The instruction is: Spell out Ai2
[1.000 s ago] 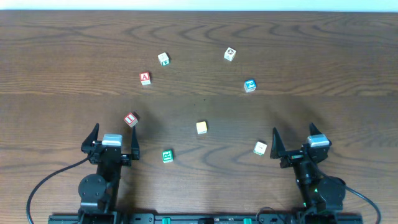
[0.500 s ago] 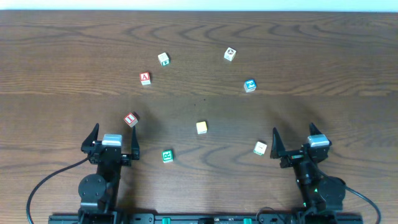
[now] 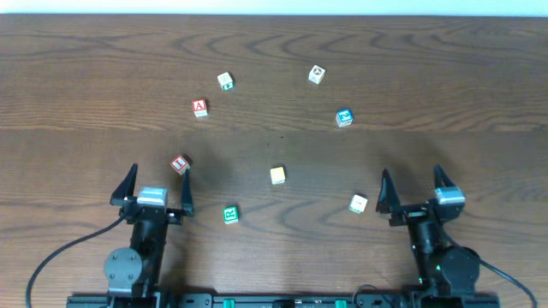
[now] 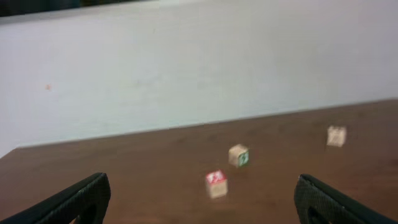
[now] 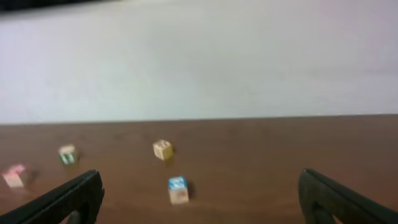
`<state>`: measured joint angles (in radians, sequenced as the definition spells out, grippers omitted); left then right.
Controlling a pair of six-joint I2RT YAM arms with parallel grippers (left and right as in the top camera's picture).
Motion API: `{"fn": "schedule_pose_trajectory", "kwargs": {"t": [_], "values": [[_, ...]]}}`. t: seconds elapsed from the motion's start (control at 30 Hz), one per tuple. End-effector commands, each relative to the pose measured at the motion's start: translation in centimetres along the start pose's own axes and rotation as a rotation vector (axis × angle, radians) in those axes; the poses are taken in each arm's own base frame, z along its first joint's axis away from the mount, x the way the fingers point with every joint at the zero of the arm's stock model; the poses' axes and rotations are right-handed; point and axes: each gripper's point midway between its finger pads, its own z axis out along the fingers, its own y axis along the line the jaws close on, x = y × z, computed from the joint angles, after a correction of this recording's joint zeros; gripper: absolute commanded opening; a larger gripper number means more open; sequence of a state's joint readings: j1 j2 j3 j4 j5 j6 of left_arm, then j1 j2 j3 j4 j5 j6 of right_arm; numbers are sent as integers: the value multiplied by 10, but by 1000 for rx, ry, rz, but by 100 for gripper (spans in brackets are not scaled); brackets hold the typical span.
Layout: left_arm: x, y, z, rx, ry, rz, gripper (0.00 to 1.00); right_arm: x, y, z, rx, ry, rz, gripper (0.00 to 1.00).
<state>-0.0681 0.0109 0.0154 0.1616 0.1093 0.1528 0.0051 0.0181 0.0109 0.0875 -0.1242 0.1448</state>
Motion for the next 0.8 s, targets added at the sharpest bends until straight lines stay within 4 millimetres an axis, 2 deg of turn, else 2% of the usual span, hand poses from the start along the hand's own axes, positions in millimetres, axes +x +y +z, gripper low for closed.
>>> {"fn": "schedule_pose_trajectory", "kwargs": {"t": [0.0, 0.1, 0.27, 0.33, 0.4, 0.53, 0.63, 0.7, 0.77], "values": [[-50, -4, -7, 43, -105, -94, 95, -25, 11, -3, -49, -45, 99, 99], [-101, 0, -20, 39, -198, -88, 95, -63, 20, -10, -80, -118, 86, 99], [-203, 7, -63, 22, -402, -38, 95, -144, 33, -36, -94, -258, 66, 99], [-233, 9, -77, 20, -408, -38, 95, -171, 31, -46, -56, -276, 70, 99], [-252, 11, -82, 19, -376, -41, 95, -194, 27, -53, -9, -265, 79, 99], [-289, 14, -77, 23, -274, -49, 95, -229, 24, -57, 58, -192, 92, 99], [-312, 18, -57, 28, -148, -59, 95, -251, 26, -45, 81, -77, 101, 99], [-317, 19, -37, 33, -33, -68, 95, -256, 25, -34, 101, 20, 108, 99], [-314, 21, -16, 36, 78, -76, 95, -252, 23, -20, 124, 132, 117, 99]]}}
